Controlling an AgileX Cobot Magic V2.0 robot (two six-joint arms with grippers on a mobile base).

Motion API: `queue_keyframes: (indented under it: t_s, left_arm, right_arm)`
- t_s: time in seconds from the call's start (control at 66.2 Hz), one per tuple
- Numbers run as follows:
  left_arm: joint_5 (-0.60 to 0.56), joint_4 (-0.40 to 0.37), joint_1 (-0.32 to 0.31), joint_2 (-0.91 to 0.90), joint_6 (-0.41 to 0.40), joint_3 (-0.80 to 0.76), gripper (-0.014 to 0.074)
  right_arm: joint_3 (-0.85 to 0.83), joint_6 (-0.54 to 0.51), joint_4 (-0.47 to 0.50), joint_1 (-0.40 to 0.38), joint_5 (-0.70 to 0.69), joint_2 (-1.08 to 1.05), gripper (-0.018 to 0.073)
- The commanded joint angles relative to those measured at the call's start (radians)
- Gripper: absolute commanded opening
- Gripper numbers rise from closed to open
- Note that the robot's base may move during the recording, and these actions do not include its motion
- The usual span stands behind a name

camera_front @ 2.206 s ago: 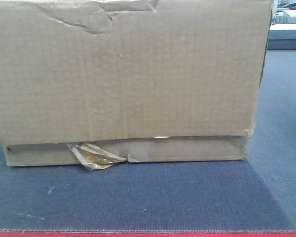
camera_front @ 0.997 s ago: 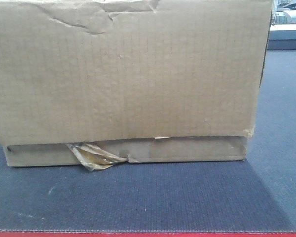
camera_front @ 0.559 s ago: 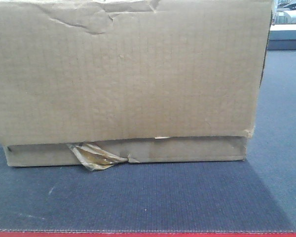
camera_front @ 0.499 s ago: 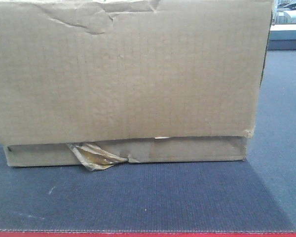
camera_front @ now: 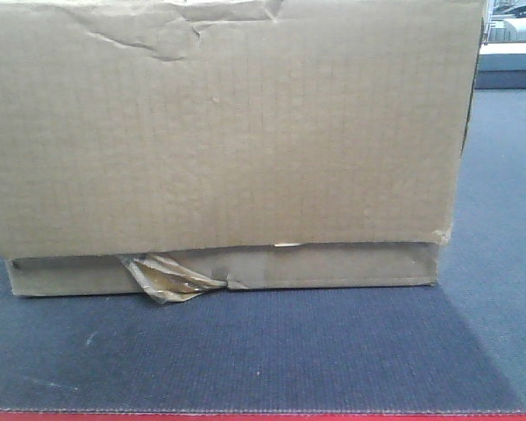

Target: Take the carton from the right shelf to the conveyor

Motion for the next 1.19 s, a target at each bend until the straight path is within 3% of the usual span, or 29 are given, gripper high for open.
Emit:
queue_keyframes:
  t_s: [0.0,0.801,0.907,1.043,1.179]
  left_arm:
    - [-0.011,-0.009,0.001,-0.006,0.002,0.0,0.0014]
    - [-0.011,-0.009,0.001,-0.006,0.002,0.0,0.0014]
    - [-0.011,-0.009,0.001,-0.006,0.002,0.0,0.0014]
    - [-0.011,-0.009,0.001,-0.006,0.002,0.0,0.0014]
    - [-0.011,-0.009,0.001,-0.006,0.002,0.0,0.0014]
  right_arm:
    - [0.002,-0.007,-0.012,-0.002,-0.024,-0.005,-0.0078]
    - [0.002,-0.007,-0.012,-0.009,-0.021,-0.005,-0.0078]
    - [0.005,-0.063,0.003,-0.073,-0.027,-0.005,-0.0078]
    - [0.082,-0.207,0.125,-0.173,-0.122,-0.018,-0.0078]
    - [0.229,-0.213,0.146,-0.192,-0.223,-0.083,-0.0078]
